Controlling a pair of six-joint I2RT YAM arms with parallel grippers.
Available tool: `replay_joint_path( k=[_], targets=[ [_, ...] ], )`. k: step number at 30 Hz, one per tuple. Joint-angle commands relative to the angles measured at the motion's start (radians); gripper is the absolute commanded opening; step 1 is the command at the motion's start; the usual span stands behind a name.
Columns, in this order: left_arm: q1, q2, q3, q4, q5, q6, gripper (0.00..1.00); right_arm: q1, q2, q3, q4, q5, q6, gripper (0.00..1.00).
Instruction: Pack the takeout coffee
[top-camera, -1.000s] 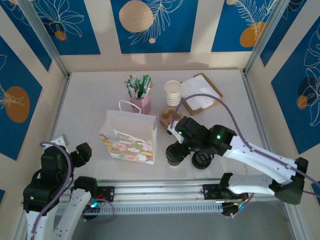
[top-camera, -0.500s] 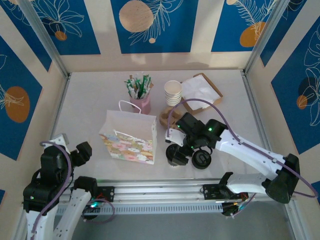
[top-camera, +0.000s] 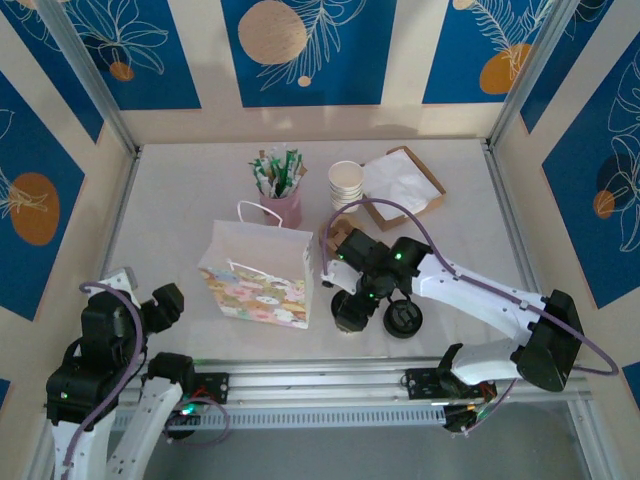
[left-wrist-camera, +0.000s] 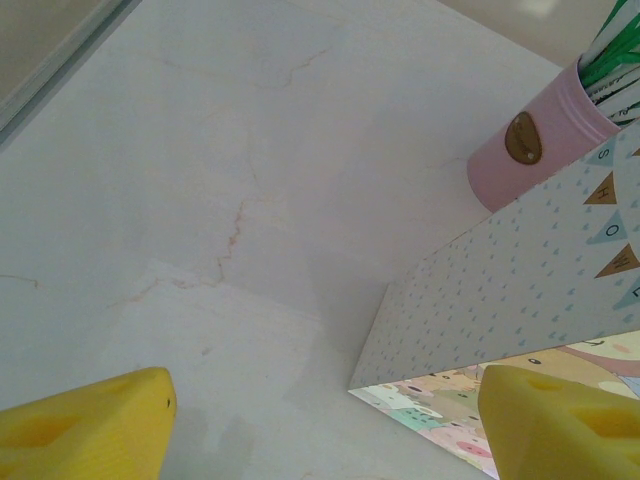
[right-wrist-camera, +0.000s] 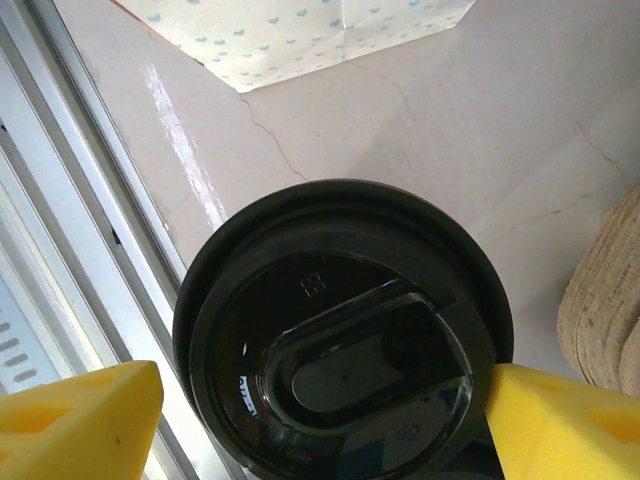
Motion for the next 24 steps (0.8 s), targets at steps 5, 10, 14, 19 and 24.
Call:
replay_joint_path(
  k=[5,10,14,19,24],
  targets=[
    [-0.005,0.0,0.007,-0.005,0.011,-0.009,0.79,0.026,0.004,0.018,0.008,0.009,0.06,0.82],
    [-0.005,0.002,0.002,-0.007,0.014,-0.01,0.79,0.025,0.016,0.027,0.004,0.027,0.074,0.88],
    [-0.006,0.002,-0.001,-0.008,0.016,-0.01,0.79,0.031,0.029,0.042,-0.008,0.033,0.094,0.91],
    [-0.005,0.001,-0.002,-0.008,0.015,-0.009,0.79,0.053,0.043,0.054,-0.029,0.051,0.138,0.91],
    [-0.006,0.004,-0.007,-0.006,0.018,-0.012,0.79,0.068,0.053,0.058,-0.028,0.092,0.165,0.91]
  ],
)
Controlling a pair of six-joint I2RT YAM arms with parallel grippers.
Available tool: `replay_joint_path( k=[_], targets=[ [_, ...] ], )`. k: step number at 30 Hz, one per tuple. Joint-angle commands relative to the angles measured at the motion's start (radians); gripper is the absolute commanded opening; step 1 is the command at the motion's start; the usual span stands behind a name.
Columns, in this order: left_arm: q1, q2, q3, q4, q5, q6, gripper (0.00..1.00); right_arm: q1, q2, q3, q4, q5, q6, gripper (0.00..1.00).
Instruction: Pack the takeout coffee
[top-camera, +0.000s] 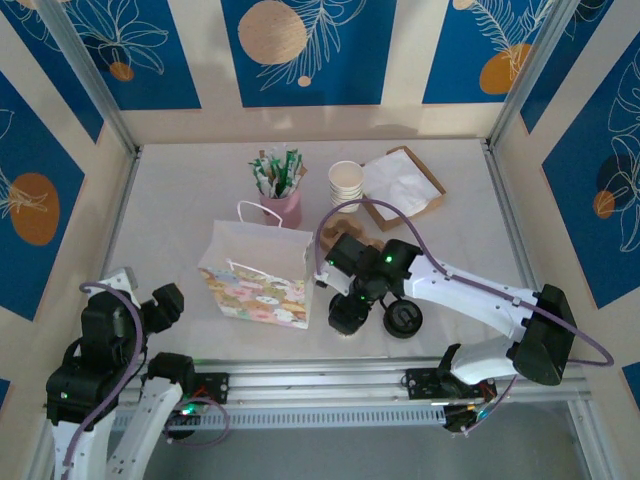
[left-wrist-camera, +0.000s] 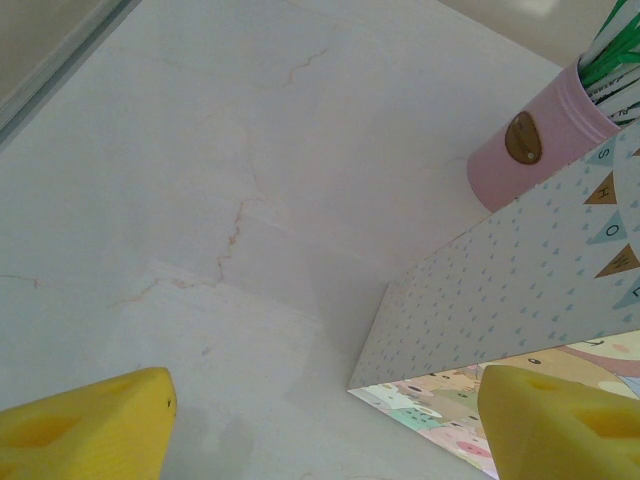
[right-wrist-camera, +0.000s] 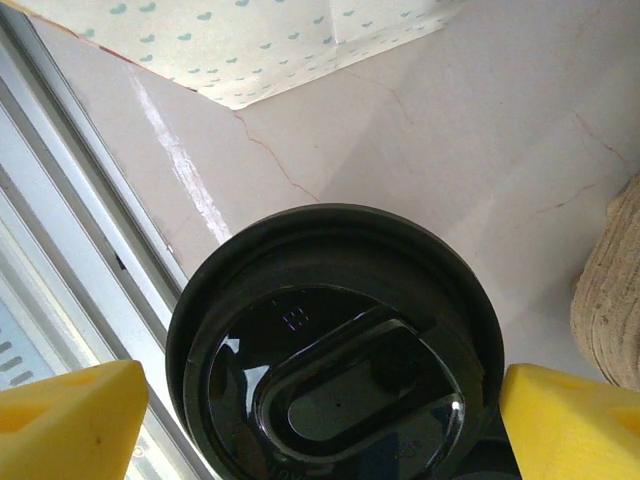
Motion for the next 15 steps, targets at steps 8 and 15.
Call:
replay_joint_path(
  k=[8,15],
  targets=[
    [-0.005,0.002,-0.009,-0.01,0.015,-0.014,0.79,0.026,0.035,0.037,-0.036,0.093,0.063,0.94],
    [-0.006,0.002,-0.01,-0.009,0.013,-0.018,0.78,0.034,0.024,0.033,-0.036,0.09,0.086,0.84]
  ],
)
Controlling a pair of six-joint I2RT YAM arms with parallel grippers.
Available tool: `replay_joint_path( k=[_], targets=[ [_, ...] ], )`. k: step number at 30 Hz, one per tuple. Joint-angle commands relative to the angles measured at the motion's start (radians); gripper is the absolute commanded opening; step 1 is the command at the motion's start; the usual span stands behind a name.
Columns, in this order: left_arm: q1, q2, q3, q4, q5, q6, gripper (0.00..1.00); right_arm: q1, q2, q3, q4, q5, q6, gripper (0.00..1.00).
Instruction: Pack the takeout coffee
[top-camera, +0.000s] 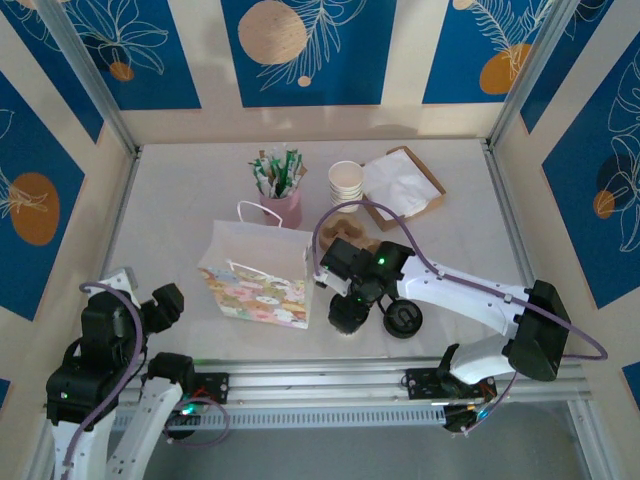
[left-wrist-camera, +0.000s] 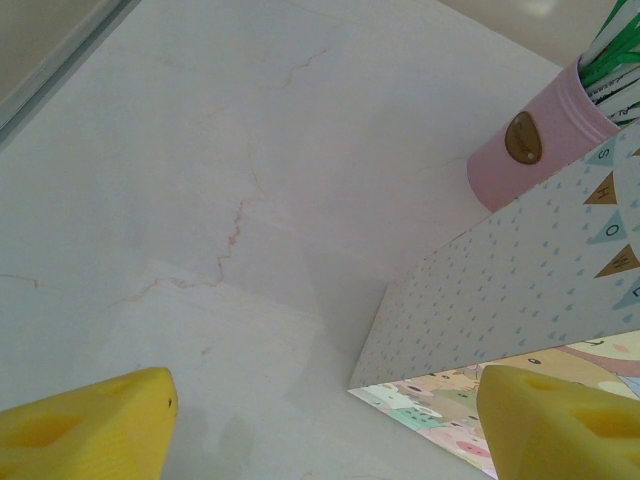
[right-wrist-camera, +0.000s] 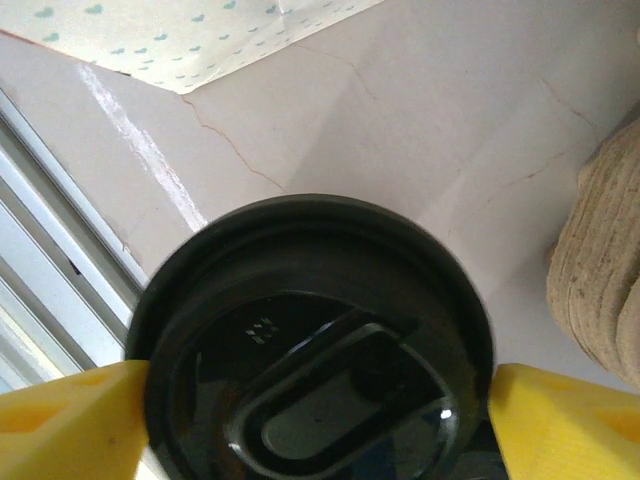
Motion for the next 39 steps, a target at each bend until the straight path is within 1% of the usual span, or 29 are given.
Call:
replay_joint_path(
  k=[1,10,12,14,15,21,39],
  targets=[
    [-0.005,0.002,-0.01,-0.009,0.013,-0.017,0.78,0.011,-0.009,0.032,-0.022,0.006,0.024,0.84],
    [-0.006,0.002,-0.011,-0.009,0.012,-0.017,0.78,0.014,0.005,0.01,-0.045,0.037,0.009,0.83],
    [-0.006,0.002,-0.011,-0.009,0.012,-0.016,0.78,0.013,0.017,0.011,-0.053,0.039,0.008,0.8],
    [-0.005,0.002,-0.013,-0.009,0.012,-0.017,0.78,0.011,0.029,0.011,-0.055,0.032,0.001,0.79],
    [-0.006,0.004,-0.011,-0.009,0.013,-0.017,0.78,0.012,0.037,0.011,-0.057,0.03,-0.005,0.76],
    [-0.006,0.004,-0.013,-0.009,0.012,-0.017,0.78,0.012,0.091,0.019,-0.075,0.037,-0.012,0.73],
    [-0.006,0.008,-0.013,-0.003,0.01,-0.011,0.76,0.046,0.18,0.04,-0.127,0.103,0.041,0.72]
  ],
)
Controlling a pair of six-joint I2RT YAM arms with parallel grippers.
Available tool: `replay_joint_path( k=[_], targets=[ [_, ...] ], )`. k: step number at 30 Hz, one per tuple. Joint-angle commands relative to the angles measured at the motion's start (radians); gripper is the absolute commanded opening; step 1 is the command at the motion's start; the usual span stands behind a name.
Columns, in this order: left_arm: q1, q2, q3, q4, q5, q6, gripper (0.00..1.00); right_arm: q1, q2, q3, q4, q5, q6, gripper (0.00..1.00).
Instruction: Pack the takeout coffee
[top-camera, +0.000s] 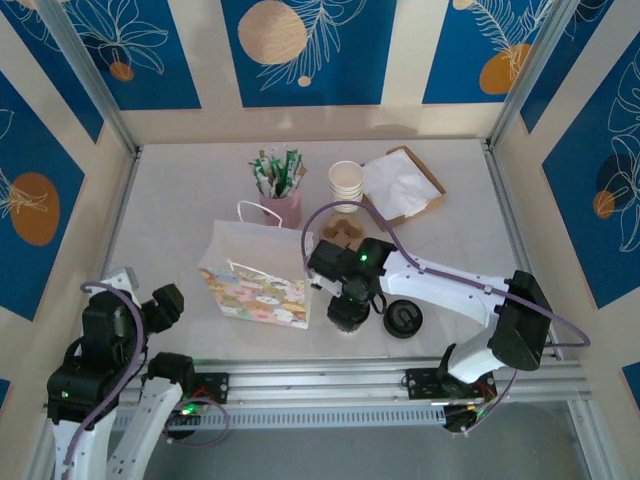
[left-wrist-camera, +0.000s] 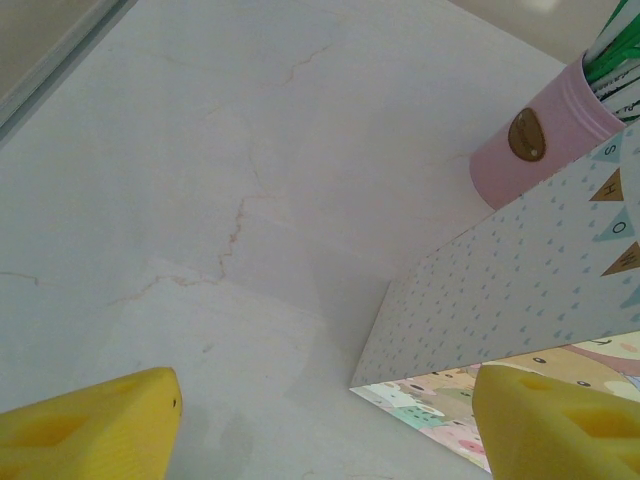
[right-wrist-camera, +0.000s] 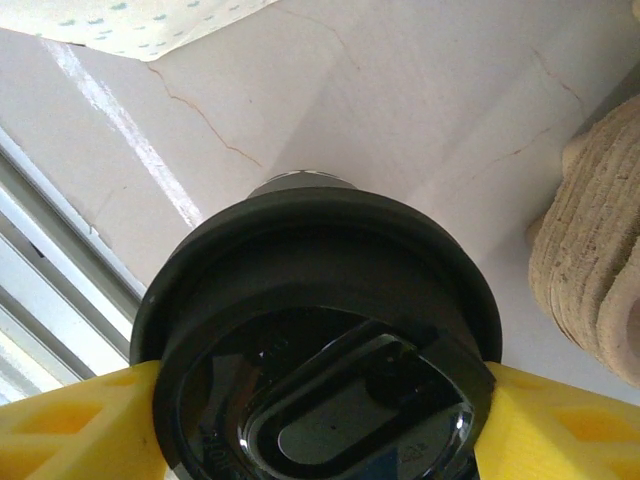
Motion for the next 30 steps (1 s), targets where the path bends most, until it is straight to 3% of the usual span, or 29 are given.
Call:
replay_joint_path(
  k=[1,8,17,30],
  targets=[
    [-0.007,0.008,-0.007,-0.002,0.01,-0.011,0.76,0.016,0.077,-0.045,-0.036,0.042,0.03,0.71],
    [-0.005,0.006,-0.007,-0.003,0.011,-0.011,0.76,-0.028,-0.015,-0.016,-0.029,-0.014,0.078,0.7],
    [-0.006,0.011,-0.004,-0.005,0.021,-0.009,0.76,-0.069,-0.08,0.035,-0.068,0.002,0.142,0.7],
    [-0.005,0.054,0.077,-0.019,-0.004,0.031,0.76,-0.079,-0.075,-0.007,-0.08,0.049,0.228,0.7]
  ],
)
